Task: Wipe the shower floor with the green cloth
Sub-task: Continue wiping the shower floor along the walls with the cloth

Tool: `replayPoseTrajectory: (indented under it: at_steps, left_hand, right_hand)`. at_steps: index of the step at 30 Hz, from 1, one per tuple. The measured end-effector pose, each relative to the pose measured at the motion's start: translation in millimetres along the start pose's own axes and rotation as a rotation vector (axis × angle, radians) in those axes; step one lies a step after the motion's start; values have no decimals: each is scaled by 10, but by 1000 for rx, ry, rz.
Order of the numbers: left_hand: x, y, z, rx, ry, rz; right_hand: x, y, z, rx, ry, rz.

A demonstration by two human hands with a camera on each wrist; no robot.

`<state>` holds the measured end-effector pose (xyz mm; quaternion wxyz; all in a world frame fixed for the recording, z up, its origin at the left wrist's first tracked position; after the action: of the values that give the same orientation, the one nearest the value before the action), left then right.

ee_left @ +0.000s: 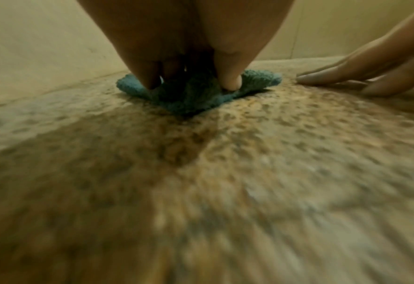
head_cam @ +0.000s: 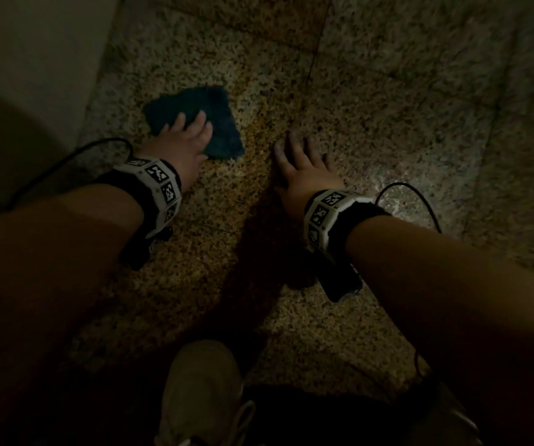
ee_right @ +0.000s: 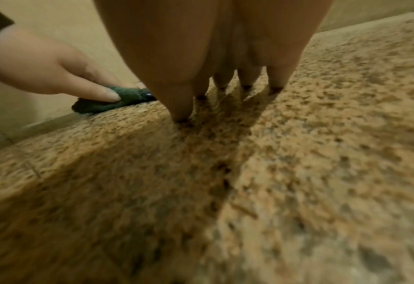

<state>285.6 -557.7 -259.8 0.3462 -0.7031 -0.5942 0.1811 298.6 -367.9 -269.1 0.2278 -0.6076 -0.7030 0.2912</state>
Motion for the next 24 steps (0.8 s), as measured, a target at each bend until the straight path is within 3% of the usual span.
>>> replayPoseTrajectory:
  at_steps: [6, 16, 20, 24]
  left_hand:
    - [-31, 156, -156, -8, -4, -2]
    - [-105, 878, -796, -110, -61, 16]
    - [-180, 805, -778, -133, -68, 101]
    - [-341, 521, -575, -141, -156, -25]
  right_hand:
    - [-10, -6, -18, -1, 4, 30]
    - [-308, -313, -81, -18, -8, 5]
    - [-389, -88, -80, -116, -28, -61]
    - [-369, -75, -55, -123, -36, -96]
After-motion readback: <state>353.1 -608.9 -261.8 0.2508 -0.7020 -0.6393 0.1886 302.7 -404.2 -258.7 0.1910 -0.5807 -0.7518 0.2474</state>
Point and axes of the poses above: each hand's wrist, its own z-axis towards the middle knuckle, its own y-axis out of the palm, x = y × z, the point moved 5 cm from there along z, towards the middle knuckle, and after that the axes turned 9 degrees about y, right-handed, at the moved point
